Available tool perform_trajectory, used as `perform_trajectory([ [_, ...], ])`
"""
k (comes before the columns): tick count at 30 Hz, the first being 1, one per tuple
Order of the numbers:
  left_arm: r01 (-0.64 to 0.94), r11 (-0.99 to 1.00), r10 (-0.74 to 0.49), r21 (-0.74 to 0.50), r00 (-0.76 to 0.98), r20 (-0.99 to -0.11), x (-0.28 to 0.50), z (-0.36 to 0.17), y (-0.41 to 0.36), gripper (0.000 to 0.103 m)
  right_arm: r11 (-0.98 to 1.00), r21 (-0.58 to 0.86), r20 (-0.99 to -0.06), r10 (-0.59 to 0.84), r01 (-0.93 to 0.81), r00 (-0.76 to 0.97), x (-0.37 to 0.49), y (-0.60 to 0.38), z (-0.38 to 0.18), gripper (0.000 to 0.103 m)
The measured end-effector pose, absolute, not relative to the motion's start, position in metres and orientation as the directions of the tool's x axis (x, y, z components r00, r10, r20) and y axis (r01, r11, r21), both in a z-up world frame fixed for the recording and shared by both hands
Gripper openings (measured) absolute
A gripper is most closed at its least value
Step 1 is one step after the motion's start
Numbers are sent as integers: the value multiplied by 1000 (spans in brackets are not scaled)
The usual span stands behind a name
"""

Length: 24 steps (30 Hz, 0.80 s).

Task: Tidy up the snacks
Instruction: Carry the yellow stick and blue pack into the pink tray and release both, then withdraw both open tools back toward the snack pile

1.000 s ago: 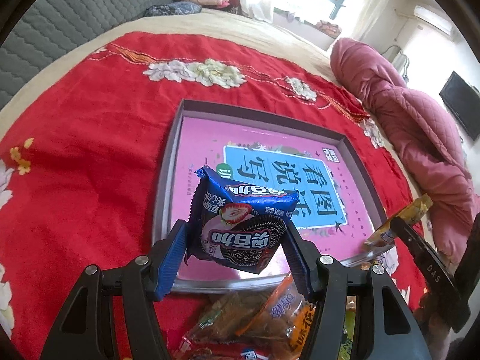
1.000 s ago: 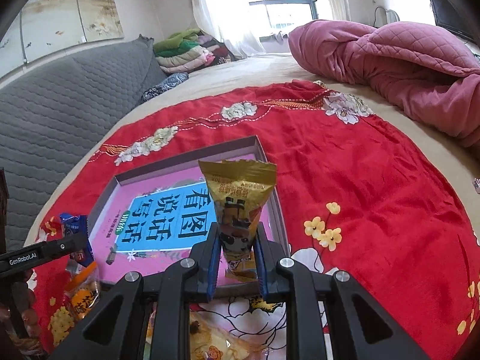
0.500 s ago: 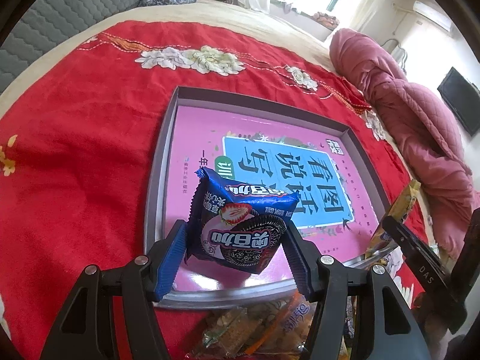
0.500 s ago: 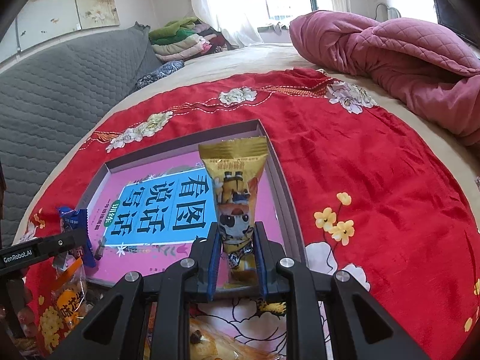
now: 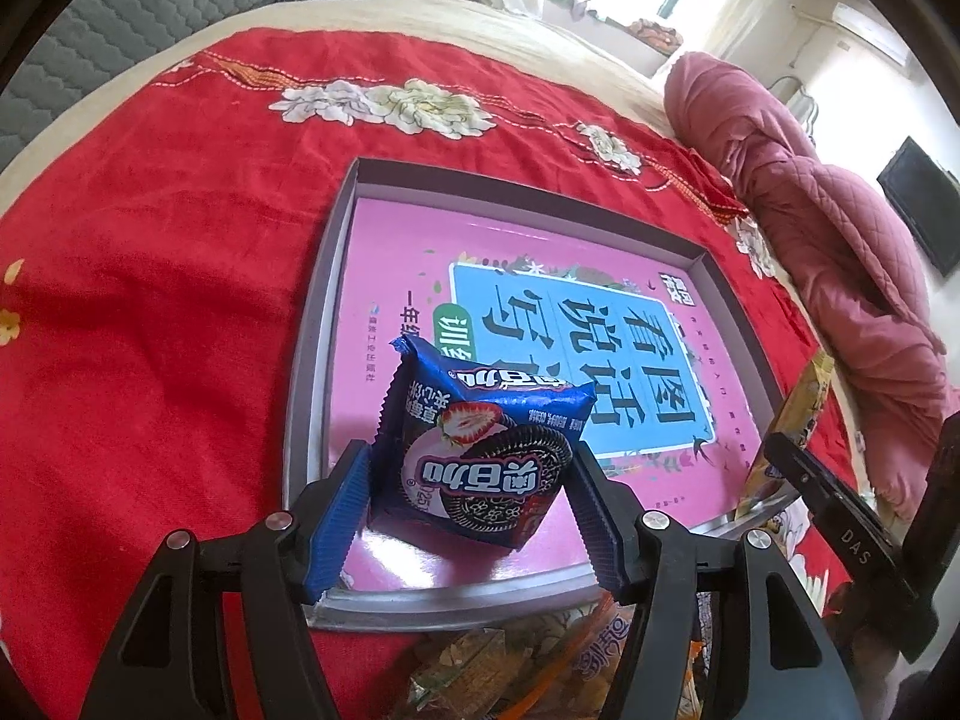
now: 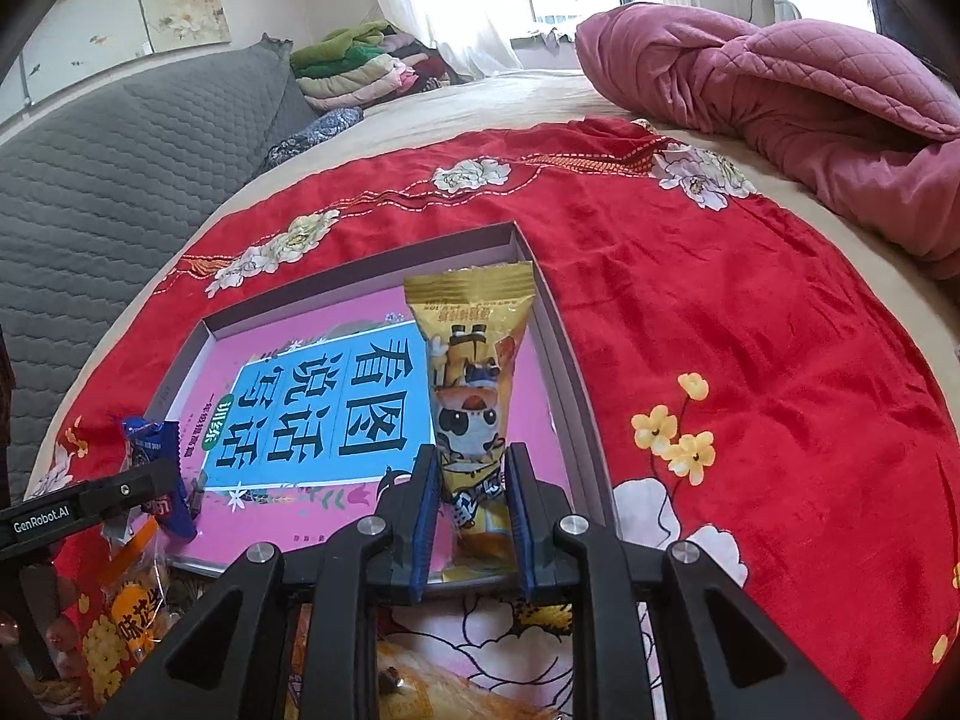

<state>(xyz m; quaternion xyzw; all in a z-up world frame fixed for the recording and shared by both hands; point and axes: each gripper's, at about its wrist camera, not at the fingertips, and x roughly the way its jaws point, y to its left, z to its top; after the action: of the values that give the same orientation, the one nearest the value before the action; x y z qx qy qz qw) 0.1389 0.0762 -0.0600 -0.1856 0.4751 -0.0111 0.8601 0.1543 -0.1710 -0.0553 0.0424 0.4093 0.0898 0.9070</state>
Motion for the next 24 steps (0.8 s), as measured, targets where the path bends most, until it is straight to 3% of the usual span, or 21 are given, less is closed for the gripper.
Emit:
perform_trajectory([
  [14, -137, 935, -198, -326, 563, -802, 137, -49, 83, 68, 984, 136, -754, 178, -116, 632, 158, -167, -57, 31],
  [18, -137, 935, -195, -328, 572, -797, 134, -44, 87, 68, 984, 137, -755, 177, -112, 631, 159, -166, -55, 42],
  [24, -135, 932, -197, -335, 586, -786, 130, -35, 94, 68, 984, 146, -753, 179, -104, 633, 156, -168, -53, 48],
])
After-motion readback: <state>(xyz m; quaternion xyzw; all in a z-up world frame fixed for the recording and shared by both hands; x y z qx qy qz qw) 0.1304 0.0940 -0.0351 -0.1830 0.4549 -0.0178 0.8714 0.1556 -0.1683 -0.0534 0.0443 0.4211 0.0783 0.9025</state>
